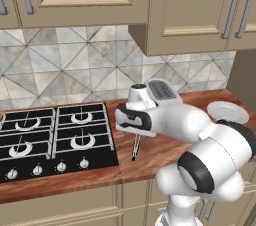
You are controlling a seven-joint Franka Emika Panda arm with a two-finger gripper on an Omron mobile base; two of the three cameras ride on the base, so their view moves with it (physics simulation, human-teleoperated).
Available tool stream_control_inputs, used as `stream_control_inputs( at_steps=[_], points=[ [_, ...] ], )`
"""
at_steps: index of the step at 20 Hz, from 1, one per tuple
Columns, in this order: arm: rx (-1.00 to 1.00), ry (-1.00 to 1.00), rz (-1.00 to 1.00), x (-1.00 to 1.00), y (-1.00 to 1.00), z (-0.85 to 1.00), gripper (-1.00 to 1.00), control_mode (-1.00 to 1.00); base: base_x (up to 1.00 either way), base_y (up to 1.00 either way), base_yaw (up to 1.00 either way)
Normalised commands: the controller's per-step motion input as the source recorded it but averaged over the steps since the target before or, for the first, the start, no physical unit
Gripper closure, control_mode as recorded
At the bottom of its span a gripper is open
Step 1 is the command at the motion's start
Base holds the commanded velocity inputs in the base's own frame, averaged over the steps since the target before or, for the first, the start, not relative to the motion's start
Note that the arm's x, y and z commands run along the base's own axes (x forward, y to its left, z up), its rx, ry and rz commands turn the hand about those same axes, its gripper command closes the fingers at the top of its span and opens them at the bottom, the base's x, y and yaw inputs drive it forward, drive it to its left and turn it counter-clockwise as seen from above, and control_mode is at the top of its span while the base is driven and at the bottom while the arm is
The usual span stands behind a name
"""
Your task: Pick up the tongs from the counter and place them near the plate next to the oven.
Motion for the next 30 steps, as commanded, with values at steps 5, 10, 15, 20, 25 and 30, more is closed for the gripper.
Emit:
stream_control_inputs(
  at_steps=[5, 10, 15, 20, 25, 30],
  points=[
    [0.0, 0.0, -0.19, 0.49, 0.0, -0.4, -1.0, -1.0, 0.0, 0.0, 0.0],
    [0.0, 0.01, -0.16, 0.35, 0.0, -0.31, -1.0, -1.0, 0.0, 0.0, 0.0],
    [0.0, 0.02, -0.12, 0.09, -0.04, -0.26, -1.0, -1.0, 0.0, 0.0, 0.0],
    [-0.01, 0.03, -0.07, 0.0, -0.19, -0.25, -1.0, -1.0, 0.0, 0.0, 0.0],
    [0.0, 0.03, -0.05, 0.0, -0.17, -0.28, -1.0, -1.0, 0.0, 0.0, 0.0],
    [-0.01, 0.02, -0.03, -0.04, -0.16, -0.31, -1.0, -1.0, 0.0, 0.0, 0.0]
  ],
)
